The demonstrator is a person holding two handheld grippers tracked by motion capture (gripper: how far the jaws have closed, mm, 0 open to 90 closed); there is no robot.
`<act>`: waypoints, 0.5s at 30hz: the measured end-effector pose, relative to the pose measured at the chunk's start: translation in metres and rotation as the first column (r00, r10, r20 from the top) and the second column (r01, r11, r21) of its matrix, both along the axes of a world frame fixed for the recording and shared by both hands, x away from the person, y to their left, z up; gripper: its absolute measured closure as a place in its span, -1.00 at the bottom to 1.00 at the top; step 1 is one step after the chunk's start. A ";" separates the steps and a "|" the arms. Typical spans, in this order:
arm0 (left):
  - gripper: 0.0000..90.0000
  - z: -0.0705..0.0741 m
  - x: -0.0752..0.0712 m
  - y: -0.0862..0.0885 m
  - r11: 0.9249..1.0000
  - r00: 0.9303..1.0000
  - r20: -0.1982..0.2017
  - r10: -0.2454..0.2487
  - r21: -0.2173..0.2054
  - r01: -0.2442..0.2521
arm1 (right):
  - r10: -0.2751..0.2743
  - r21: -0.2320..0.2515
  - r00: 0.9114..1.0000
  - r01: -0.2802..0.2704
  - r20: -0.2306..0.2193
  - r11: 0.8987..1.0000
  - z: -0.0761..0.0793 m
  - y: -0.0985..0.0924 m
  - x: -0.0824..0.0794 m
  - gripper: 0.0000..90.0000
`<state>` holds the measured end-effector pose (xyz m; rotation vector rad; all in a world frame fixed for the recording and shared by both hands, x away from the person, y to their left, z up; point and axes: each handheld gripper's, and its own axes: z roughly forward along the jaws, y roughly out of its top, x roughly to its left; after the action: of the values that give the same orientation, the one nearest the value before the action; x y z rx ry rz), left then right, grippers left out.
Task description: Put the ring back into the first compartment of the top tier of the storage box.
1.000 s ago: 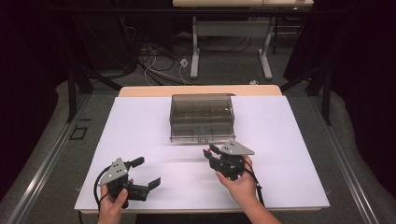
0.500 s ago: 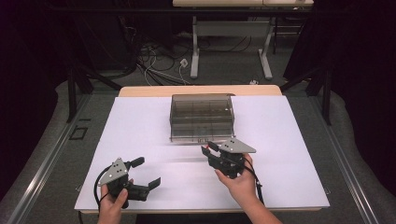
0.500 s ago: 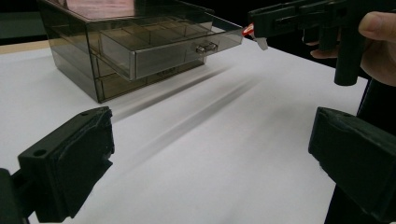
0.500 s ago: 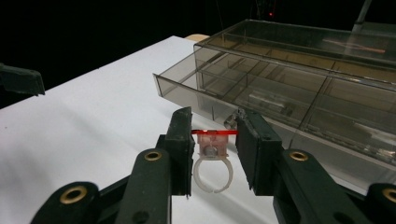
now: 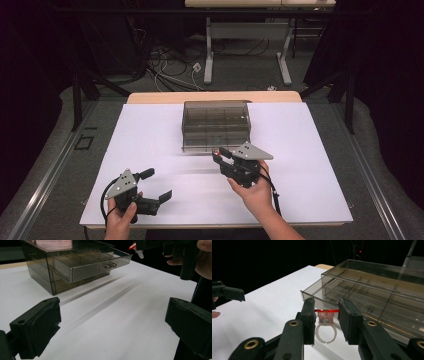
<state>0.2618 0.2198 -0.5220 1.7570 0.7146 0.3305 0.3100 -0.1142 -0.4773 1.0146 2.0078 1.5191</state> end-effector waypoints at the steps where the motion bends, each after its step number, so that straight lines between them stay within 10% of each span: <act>1: -0.99 0.000 0.000 0.000 1.000 1.000 0.000 -0.001 0.000 0.001 | 0.006 -0.004 1.000 -0.006 0.004 1.000 0.002 0.001 0.001 0.49; 15: -0.99 0.000 0.000 0.000 1.000 1.000 0.001 -0.001 -0.001 0.001 | 0.035 -0.013 0.999 -0.034 0.006 0.999 0.021 0.014 0.011 0.49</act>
<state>0.2618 0.2200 -0.5218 1.7562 0.7131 0.3299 0.3206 -0.1006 -0.4559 0.9739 2.0385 1.5228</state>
